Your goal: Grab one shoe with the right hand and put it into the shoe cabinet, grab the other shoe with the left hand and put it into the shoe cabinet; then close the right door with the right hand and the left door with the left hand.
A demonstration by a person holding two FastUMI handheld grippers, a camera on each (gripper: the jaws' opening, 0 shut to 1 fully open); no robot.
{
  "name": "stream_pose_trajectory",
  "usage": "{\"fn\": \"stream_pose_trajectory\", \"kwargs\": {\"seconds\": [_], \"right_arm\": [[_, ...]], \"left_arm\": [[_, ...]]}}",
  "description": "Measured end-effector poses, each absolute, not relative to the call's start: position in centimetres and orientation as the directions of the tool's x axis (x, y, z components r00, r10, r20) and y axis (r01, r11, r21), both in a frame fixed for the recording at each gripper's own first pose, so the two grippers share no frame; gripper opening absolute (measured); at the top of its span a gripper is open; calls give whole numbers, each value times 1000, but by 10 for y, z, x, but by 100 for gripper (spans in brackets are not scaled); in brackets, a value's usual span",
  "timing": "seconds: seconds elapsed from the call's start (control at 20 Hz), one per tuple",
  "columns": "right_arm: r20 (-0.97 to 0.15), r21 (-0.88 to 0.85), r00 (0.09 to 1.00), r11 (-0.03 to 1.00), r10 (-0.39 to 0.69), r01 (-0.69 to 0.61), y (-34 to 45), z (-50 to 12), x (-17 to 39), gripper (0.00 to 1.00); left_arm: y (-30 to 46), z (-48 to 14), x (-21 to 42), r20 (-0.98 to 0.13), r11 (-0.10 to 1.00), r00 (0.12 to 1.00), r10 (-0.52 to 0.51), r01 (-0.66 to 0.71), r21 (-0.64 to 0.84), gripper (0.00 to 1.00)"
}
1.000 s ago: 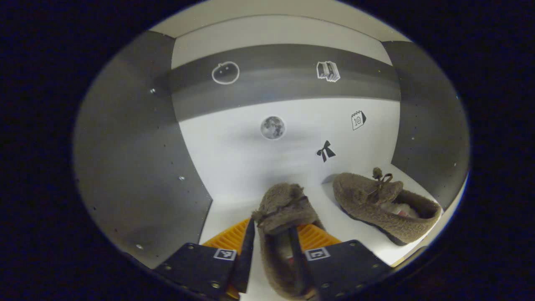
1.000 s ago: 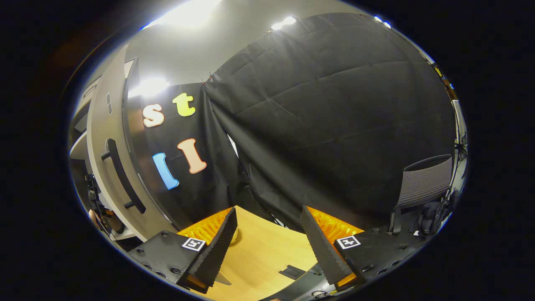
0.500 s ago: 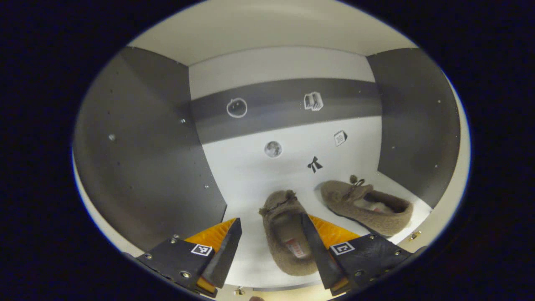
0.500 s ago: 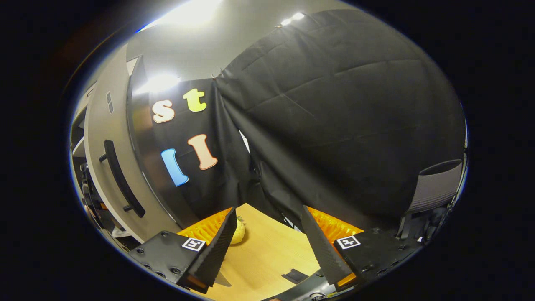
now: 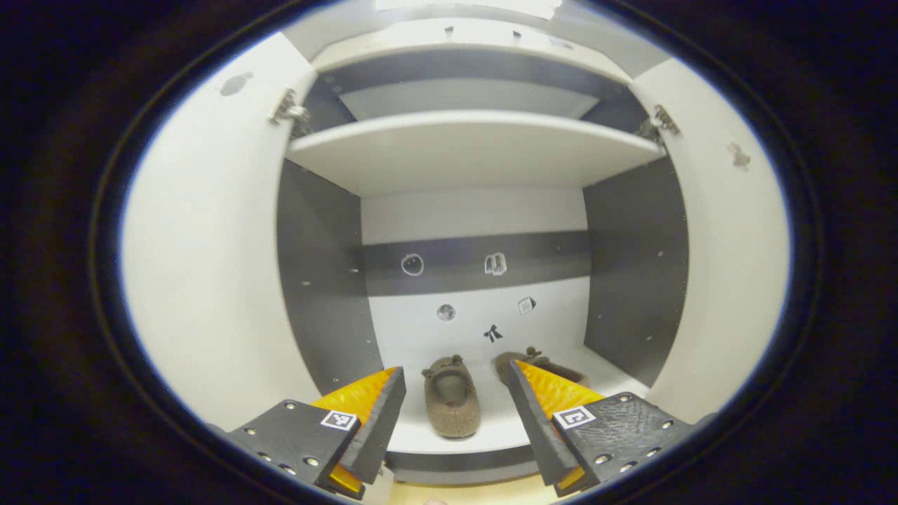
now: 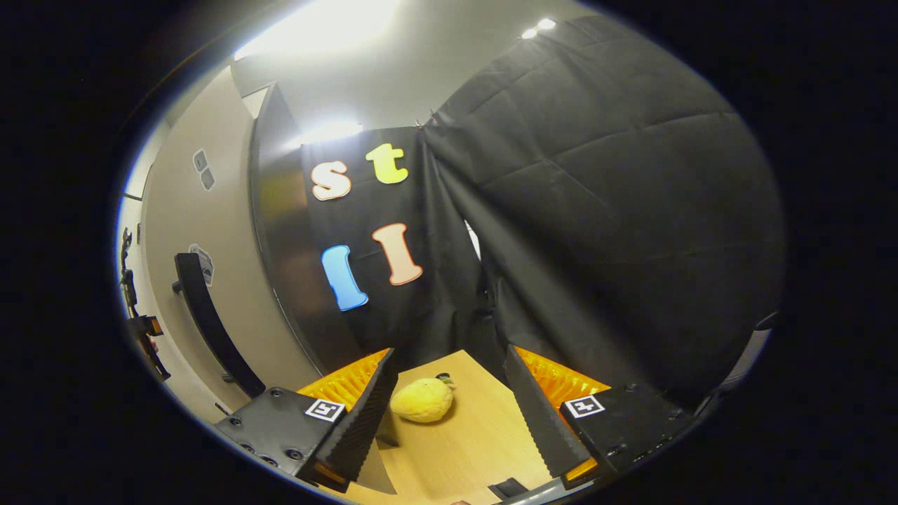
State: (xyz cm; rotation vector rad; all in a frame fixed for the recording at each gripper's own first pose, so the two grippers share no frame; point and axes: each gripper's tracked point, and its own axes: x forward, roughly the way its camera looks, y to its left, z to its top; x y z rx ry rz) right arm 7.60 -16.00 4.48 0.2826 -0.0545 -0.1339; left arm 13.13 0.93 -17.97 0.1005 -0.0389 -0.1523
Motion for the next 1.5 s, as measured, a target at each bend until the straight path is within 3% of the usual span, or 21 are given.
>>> {"fn": "stream_pose_trajectory", "kwargs": {"seconds": [0.45,0.65,0.7,0.75,0.8,0.95,1.0,1.05,1.1,1.3,1.35,1.5], "right_arm": [[66,198,994,976,83,-95,-117,76,122,98],[80,192,979,961,185,-197,-77,86,121,98],[75,177,978,963,194,-205,-71,86,121,92],[63,162,979,966,194,-202,-67,86,121,97],[53,152,979,968,196,-202,-62,88,120,97],[61,104,985,981,159,-165,-58,97,115,89],[70,90,988,986,137,-143,-59,100,114,96],[71,77,989,988,128,-133,-56,101,113,89],[69,66,991,991,115,-119,-53,101,112,96],[83,18,994,997,70,-72,-41,105,105,94],[85,16,994,998,66,-67,-35,106,103,94],[84,30,993,996,83,-86,-5,102,98,94]], "left_arm": [[43,-150,-6,144,999,989,30,-34,23,92],[50,-134,-16,122,992,985,123,-125,3,87],[50,-128,-19,121,991,983,136,-135,-10,85],[51,-129,-19,113,990,983,144,-141,-28,85],[52,-131,-17,104,989,984,146,-142,-47,85],[56,-139,-17,95,990,986,137,-131,-59,85],[58,-140,-16,84,988,986,142,-137,-65,85],[57,-140,-17,76,987,987,142,-136,-81,85],[55,-136,-16,86,988,989,120,-111,-103,85],[52,-130,-20,128,988,992,20,0,-152,86],[54,-127,-17,134,989,991,14,6,-145,92],[58,-128,-17,134,991,991,5,13,-133,92]]}}
